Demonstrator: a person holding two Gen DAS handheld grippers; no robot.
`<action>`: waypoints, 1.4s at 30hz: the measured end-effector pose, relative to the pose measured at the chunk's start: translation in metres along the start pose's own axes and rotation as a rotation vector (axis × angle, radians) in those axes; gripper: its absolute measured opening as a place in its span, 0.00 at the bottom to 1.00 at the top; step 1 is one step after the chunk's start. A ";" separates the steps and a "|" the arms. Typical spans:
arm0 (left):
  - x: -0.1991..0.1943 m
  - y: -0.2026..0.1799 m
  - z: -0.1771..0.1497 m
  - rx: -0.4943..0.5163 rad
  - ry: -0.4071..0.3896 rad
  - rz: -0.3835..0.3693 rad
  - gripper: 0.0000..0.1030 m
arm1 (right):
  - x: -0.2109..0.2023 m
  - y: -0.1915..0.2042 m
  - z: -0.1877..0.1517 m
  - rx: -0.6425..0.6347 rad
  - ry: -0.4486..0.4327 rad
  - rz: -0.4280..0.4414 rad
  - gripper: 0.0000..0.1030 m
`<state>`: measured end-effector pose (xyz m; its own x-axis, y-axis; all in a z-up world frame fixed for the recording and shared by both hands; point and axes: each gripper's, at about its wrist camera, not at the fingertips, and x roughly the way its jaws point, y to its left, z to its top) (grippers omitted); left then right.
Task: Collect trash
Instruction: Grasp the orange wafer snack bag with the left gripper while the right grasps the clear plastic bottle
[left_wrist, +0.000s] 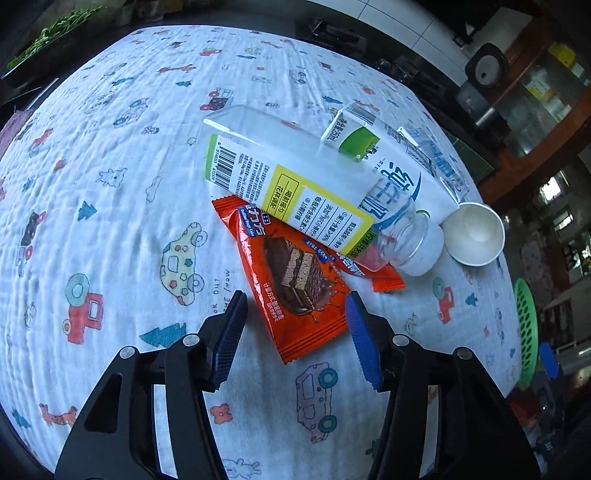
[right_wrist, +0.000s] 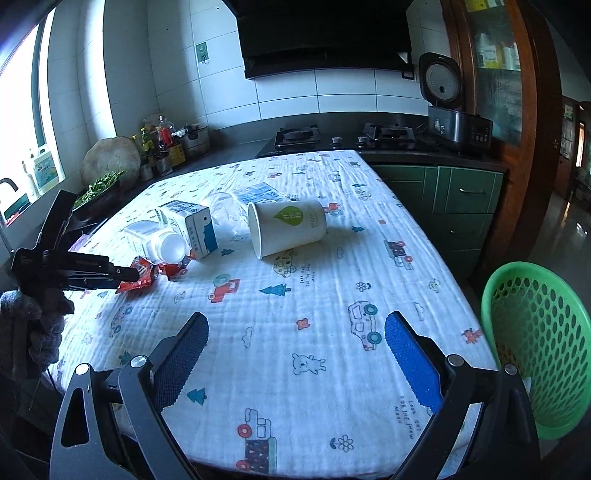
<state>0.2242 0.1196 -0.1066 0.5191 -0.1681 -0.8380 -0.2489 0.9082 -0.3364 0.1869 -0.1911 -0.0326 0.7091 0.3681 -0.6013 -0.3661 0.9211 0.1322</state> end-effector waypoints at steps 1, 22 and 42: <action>0.001 0.001 0.002 -0.001 -0.001 -0.001 0.47 | 0.002 0.002 0.001 -0.008 0.001 0.004 0.91; -0.046 0.021 -0.015 0.062 -0.050 -0.018 0.03 | 0.043 0.083 0.035 -0.201 0.072 0.203 0.90; -0.052 0.072 -0.019 0.069 -0.002 0.048 0.03 | 0.157 0.177 0.077 -0.400 0.259 0.353 0.77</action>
<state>0.1633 0.1863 -0.0950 0.5092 -0.1234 -0.8518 -0.2169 0.9393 -0.2657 0.2797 0.0389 -0.0428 0.3515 0.5548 -0.7540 -0.7874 0.6109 0.0825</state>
